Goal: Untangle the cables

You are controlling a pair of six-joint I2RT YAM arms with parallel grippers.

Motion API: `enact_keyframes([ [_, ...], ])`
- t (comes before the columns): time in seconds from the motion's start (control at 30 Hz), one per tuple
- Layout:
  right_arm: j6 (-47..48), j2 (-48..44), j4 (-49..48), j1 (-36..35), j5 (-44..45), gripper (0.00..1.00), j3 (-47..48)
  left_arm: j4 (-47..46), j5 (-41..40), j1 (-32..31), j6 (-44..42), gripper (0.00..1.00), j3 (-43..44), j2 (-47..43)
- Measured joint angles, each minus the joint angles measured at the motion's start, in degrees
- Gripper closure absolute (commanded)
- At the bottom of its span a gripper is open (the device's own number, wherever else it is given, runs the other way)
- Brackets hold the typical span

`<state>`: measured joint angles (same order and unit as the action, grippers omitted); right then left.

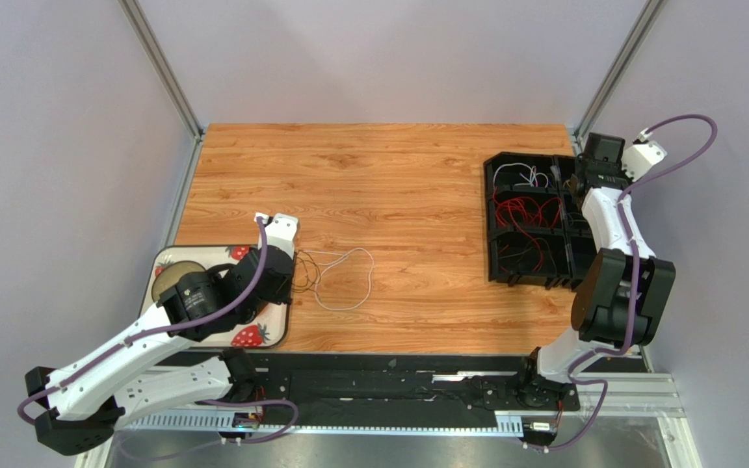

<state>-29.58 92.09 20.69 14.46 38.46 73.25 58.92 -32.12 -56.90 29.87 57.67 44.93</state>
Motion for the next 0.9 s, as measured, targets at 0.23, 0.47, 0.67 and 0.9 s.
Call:
enact_keyframes([
  [0.23,-2.16,0.94,-0.09,0.33,-2.10,1.00,-0.26,0.00,-0.09,0.00,0.00,1.00,0.00,0.02],
  [0.47,-3.23,3.85,-0.04,0.35,-4.55,0.98,-0.22,0.00,-0.11,0.00,0.02,1.00,0.00,-0.02],
  [0.67,-3.10,7.32,3.32,0.57,-9.31,0.29,1.36,0.00,-0.13,0.00,0.02,1.00,0.00,-0.76],
  [0.9,-1.81,5.66,6.56,0.74,-11.39,0.25,3.23,0.02,-0.11,0.00,0.02,1.00,0.00,-1.22],
])
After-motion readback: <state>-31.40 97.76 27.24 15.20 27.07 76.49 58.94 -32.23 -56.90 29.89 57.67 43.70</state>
